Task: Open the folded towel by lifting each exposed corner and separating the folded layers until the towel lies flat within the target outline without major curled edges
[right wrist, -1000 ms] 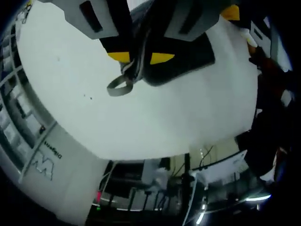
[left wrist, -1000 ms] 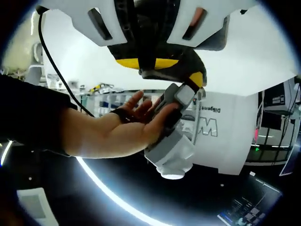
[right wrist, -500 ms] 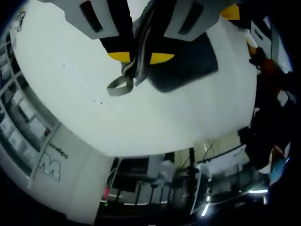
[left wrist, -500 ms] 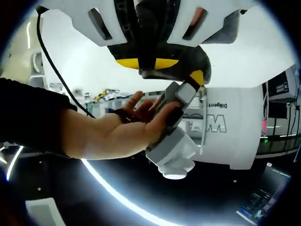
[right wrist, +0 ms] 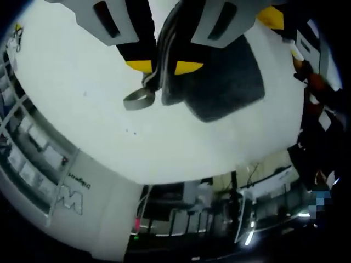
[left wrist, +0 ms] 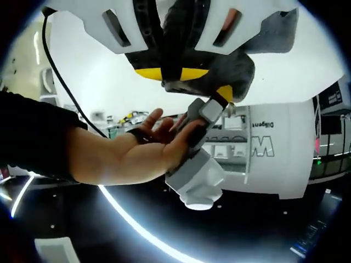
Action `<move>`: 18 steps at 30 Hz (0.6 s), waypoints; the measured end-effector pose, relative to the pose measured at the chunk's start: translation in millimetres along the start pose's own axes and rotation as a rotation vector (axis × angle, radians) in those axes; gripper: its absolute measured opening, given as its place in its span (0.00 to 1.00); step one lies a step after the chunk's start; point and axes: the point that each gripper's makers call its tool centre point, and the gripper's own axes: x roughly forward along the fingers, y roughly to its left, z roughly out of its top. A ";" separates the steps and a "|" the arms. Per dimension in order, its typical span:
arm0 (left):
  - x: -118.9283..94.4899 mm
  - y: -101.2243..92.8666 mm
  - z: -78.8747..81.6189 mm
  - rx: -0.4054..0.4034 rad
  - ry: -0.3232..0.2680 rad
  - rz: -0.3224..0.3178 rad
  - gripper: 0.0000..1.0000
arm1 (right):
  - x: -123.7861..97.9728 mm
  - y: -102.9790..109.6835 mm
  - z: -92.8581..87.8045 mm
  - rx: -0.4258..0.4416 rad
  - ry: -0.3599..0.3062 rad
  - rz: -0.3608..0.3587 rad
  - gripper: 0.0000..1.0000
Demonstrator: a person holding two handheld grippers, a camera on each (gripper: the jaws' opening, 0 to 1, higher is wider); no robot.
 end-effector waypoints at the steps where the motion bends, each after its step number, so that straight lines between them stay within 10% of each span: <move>1: 0.7 -2.2 -0.3 0.006 0.002 -0.003 0.07 | -4.7 -2.1 -3.4 0.004 -0.008 -0.006 0.06; 18: 29.2 -44.4 -33.2 0.083 0.096 -0.072 0.08 | -21.0 -55.9 -81.0 0.137 -0.001 -0.112 0.06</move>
